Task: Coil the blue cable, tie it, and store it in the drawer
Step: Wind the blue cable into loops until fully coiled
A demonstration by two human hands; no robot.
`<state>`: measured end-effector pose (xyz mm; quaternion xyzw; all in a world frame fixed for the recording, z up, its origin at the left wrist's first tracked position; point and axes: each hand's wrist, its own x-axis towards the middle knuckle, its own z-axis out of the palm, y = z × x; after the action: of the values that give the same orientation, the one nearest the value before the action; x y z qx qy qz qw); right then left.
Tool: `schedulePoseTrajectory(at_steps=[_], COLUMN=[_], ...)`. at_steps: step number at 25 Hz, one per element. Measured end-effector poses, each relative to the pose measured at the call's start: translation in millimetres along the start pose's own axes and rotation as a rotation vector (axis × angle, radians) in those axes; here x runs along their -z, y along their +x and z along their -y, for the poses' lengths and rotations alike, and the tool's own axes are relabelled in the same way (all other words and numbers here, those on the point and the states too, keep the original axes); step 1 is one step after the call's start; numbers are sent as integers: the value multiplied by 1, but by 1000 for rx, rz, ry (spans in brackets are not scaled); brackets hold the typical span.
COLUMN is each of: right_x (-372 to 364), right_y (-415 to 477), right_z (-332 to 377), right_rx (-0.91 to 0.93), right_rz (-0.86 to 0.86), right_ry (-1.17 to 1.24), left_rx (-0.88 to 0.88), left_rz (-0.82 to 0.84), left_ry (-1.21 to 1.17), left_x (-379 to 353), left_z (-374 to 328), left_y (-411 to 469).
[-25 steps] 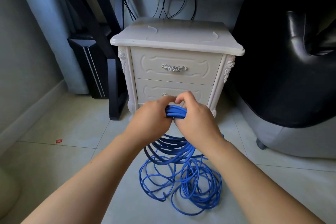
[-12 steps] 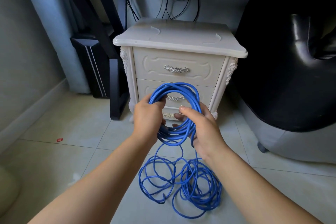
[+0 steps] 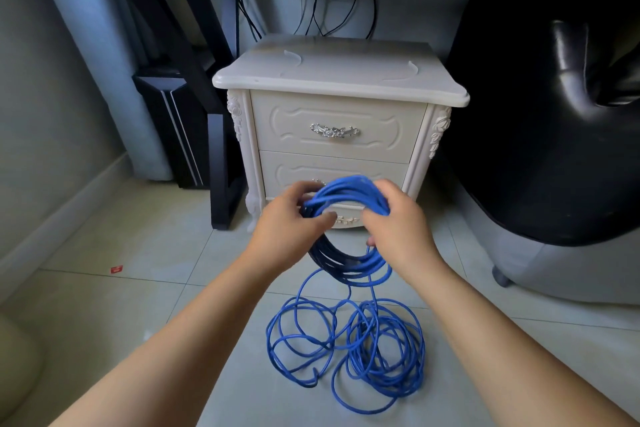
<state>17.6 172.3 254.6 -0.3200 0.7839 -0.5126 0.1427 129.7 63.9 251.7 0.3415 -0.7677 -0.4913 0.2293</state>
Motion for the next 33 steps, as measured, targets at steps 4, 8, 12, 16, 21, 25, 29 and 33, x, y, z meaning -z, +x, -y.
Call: schedulePoseTrajectory(at_steps=[4, 8, 12, 16, 21, 25, 29, 33], right_x=[-8, -10, -1, 9, 16, 8, 4, 4], right_y=[-14, -18, -13, -8, -4, -1, 4, -3], right_z=[4, 11, 12, 6, 2, -2, -6, 2], right_rx=[258, 350, 108, -27, -167, -258, -203, 67], right_rz=[172, 162, 149, 261, 296, 185, 29, 47], right_ry=[-406, -484, -244, -103, 314, 381, 176, -280], left_rx=[-427, -357, -302, -181, 43, 165, 105, -200], left_rz=[110, 82, -24, -45, -95, -60, 98, 143], left_ry=[404, 550, 386, 149, -275, -463, -291, 224], left_x=[-2, -4, -1, 1, 1, -12, -6, 4], left_z=[2, -4, -4, -1, -7, -3, 1, 3], left_y=[-3, -4, -2, 1, 3, -4, -3, -6])
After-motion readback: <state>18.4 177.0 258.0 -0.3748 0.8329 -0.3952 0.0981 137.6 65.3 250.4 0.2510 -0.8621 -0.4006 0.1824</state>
